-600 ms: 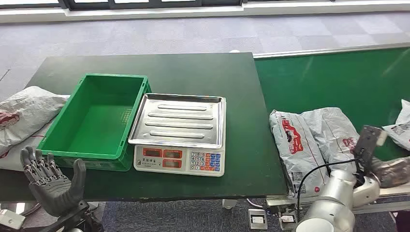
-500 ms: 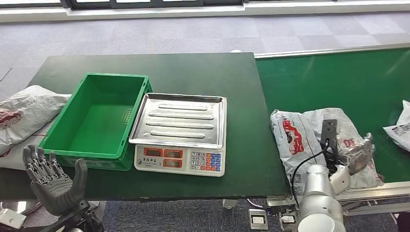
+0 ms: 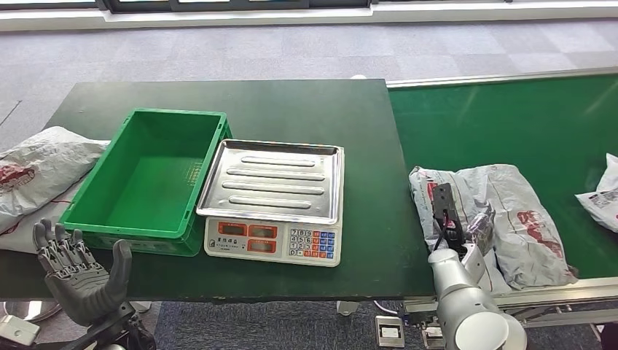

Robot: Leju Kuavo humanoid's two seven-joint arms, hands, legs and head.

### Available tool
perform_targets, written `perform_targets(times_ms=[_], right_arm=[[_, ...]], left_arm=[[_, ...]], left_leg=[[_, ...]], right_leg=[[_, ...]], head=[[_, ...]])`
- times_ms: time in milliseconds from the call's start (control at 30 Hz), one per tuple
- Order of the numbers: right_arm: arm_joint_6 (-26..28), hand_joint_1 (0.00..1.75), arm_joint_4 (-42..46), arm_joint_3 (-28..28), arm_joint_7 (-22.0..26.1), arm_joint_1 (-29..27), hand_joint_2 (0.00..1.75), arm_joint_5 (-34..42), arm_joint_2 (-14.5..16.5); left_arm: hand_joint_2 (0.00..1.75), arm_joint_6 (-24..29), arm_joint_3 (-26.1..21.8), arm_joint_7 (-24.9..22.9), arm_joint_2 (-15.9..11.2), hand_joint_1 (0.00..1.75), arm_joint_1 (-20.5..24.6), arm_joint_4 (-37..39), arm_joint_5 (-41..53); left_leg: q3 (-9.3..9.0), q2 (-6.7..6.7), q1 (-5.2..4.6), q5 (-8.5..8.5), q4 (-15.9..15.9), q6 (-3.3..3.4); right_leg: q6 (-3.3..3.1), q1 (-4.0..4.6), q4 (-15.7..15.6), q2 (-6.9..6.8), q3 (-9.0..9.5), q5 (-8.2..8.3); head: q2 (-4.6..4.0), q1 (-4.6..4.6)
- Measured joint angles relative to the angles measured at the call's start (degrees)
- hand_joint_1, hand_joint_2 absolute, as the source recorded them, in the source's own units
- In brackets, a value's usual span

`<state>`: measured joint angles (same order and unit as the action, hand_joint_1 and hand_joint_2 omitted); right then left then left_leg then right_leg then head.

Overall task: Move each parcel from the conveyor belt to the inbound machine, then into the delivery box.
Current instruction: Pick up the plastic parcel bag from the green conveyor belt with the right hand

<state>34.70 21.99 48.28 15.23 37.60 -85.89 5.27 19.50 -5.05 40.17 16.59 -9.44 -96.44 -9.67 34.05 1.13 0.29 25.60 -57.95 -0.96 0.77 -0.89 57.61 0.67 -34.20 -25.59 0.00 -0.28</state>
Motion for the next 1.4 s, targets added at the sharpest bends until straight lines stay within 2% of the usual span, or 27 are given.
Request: perform_targets(times_ms=[233,300,400,467,533,667,800,933,1033,1133,1200,1300,1400], right_arm=[[-0.50,0.00,-1.02,-1.09,-1.55,0.24,1.75,0.70,0.28],[-4.74,0.00,-1.39,-2.18,-4.67,0.27,1.75,-0.66,0.12],[-14.40,0.00,-1.87,-5.59,-9.97,0.29,1.75,-3.37,-0.62],[-17.81,0.00,-2.04,-7.86,-10.75,0.26,1.75,-3.80,-1.12],[-19.64,0.00,-2.16,-9.74,-10.79,0.05,1.75,-3.78,-1.49],[-19.68,0.00,-2.17,-12.29,-10.60,-0.63,1.75,-3.40,-1.81],[-19.13,1.75,-2.17,-13.29,-10.29,-1.09,1.75,-2.78,-1.97],[-15.92,1.75,-2.14,-13.31,-8.61,-1.78,1.75,-0.30,-2.13],[-9.23,1.75,-1.57,-13.11,-6.77,-2.21,1.75,3.60,-2.25],[-1.17,1.75,-0.42,-12.49,-3.44,-2.69,1.75,9.17,-2.23],[2.31,1.75,0.44,-11.96,-0.97,-2.79,1.75,12.61,-2.17],[4.76,1.75,3.06,-11.11,2.76,-3.25,1.75,17.32,-2.02],[5.21,1.75,9.41,-8.74,7.57,-4.58,1.75,19.38,-0.68]], left_arm=[[1.75,0.22,0.00,0.00,0.00,0.00,0.01,0.08,0.23],[1.75,-0.17,0.00,0.00,0.00,0.00,0.03,0.13,0.26],[1.75,-1.03,0.00,0.00,0.00,0.00,0.07,0.44,0.48],[1.75,-1.32,0.00,0.00,0.00,0.00,0.11,0.67,0.67],[1.75,-1.48,-0.01,0.00,0.00,0.00,0.14,0.91,0.76],[1.75,-1.49,0.00,0.00,0.00,0.00,0.17,1.21,0.84],[1.75,-1.50,-0.01,0.00,0.00,0.00,0.20,1.50,0.89],[1.75,-1.57,-0.01,0.01,0.00,0.00,0.19,1.51,1.01],[1.75,-1.48,-0.02,0.00,0.00,0.00,0.17,1.48,1.00],[1.75,-1.13,-0.02,0.00,0.00,0.00,0.15,1.45,0.87],[1.75,-0.90,-0.02,0.00,0.00,0.00,0.15,1.45,0.78],[1.75,-0.70,-0.02,0.00,0.00,0.00,0.15,1.45,0.62],[1.75,-0.64,-0.01,0.00,0.00,0.00,0.15,1.42,0.24]], left_leg=[[-0.03,-0.03,0.00,-0.01,0.00,-0.01],[-0.04,-0.05,0.00,-0.01,0.00,-0.01],[-0.07,-0.12,0.00,0.02,0.00,-0.03],[-0.14,-0.22,0.00,0.08,-0.01,-0.07],[-0.22,-0.37,0.00,0.15,-0.01,-0.11],[-0.31,-0.56,0.00,0.19,-0.01,-0.13],[-0.33,-0.57,0.00,0.19,-0.01,-0.13],[-0.31,-0.56,0.00,0.19,0.00,-0.14],[-0.28,-0.56,0.00,0.19,-0.01,-0.13],[-0.21,-0.53,-0.01,0.19,-0.01,-0.13],[-0.17,-0.51,-0.01,0.19,-0.01,-0.13],[-0.14,-0.46,-0.01,0.19,-0.01,-0.12],[-0.07,-0.39,-0.01,0.18,-0.01,-0.12]], right_leg=[[-0.01,0.01,0.00,0.01,-0.01,0.01],[-0.01,0.01,0.00,0.02,-0.02,0.01],[-0.01,0.01,-0.01,0.12,-0.03,0.01],[-0.01,0.03,-0.01,0.26,-0.02,0.01],[-0.02,0.04,-0.02,0.40,0.00,0.02],[-0.06,0.08,-0.02,0.52,0.02,0.04],[-0.07,0.11,-0.02,0.52,0.03,0.04],[-0.07,0.10,-0.02,0.50,0.04,0.04],[-0.07,0.08,-0.02,0.47,0.03,0.04],[-0.07,0.05,-0.02,0.44,-0.01,0.04],[-0.07,0.05,-0.02,0.42,-0.03,0.04],[-0.06,0.04,-0.02,0.38,-0.05,0.04],[-0.06,0.02,-0.02,0.31,-0.08,0.04]], head=[[0.00,0.00],[0.00,0.00],[0.00,0.00],[0.00,0.00],[0.00,0.00],[0.00,-0.01],[0.00,0.00],[0.00,0.00],[0.00,0.00],[0.00,0.00],[0.00,0.00],[0.00,0.00],[0.00,0.00]])
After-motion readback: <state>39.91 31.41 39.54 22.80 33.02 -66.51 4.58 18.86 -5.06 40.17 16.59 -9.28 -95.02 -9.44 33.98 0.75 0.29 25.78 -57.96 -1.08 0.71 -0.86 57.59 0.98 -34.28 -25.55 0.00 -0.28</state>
